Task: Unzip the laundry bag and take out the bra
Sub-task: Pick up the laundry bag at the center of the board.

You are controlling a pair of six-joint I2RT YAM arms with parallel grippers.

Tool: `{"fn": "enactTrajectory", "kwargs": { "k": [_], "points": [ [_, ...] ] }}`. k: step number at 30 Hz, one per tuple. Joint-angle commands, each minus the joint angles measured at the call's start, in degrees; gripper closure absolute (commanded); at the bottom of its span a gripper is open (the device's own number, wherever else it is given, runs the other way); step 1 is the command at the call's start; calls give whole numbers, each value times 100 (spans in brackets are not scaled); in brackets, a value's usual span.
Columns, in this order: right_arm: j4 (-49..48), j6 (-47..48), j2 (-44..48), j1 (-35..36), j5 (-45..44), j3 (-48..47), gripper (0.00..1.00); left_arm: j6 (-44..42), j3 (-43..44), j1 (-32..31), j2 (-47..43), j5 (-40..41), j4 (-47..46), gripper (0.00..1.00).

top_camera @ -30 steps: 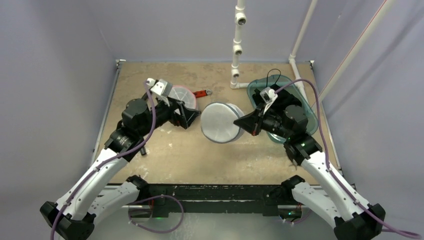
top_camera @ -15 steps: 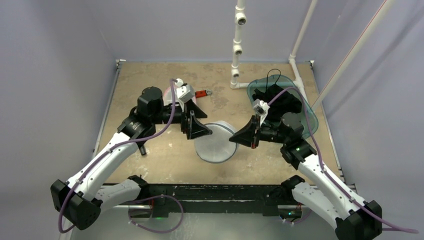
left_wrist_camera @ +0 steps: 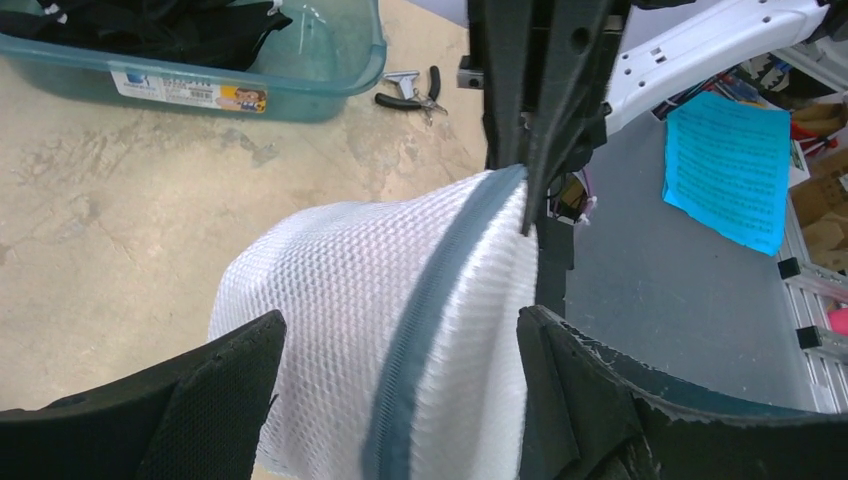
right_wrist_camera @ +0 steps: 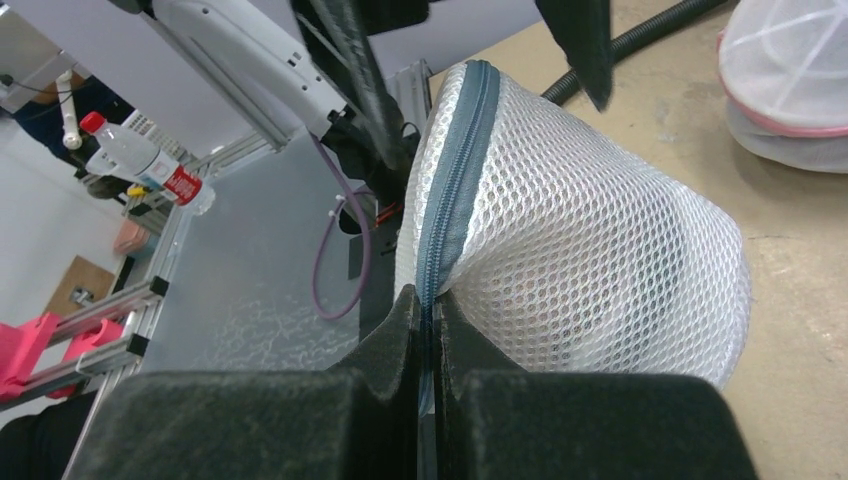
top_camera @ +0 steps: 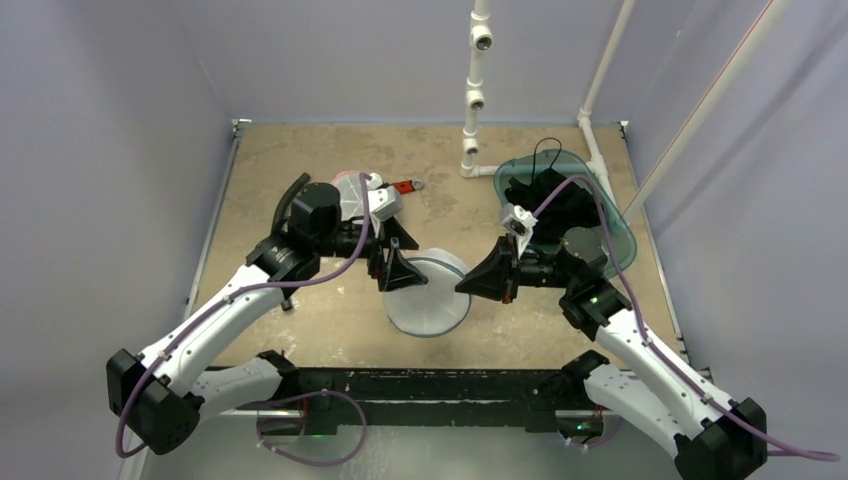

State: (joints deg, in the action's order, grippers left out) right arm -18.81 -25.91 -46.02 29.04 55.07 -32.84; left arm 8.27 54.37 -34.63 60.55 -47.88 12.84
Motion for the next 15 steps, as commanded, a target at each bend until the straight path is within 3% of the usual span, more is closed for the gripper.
{"fn": "enactTrajectory", "kwargs": {
  "k": [1,9,13,14,15],
  "points": [
    [-429,40,150,75,218,-71,100,-152,36,-54,310,-156,-105,19],
    [-246,197,120,76,5,-149,100,-236,-196,-133,-22,-248,-166,49],
    [-118,244,66,76,-108,-227,100,-130,-298,-136,-57,-312,-276,77],
    [-66,244,36,76,-182,-262,97,-69,-296,-139,-37,-318,-293,88],
    [34,262,-3,80,-306,-318,76,7,-288,-133,-19,-304,-325,100]
  ]
}}
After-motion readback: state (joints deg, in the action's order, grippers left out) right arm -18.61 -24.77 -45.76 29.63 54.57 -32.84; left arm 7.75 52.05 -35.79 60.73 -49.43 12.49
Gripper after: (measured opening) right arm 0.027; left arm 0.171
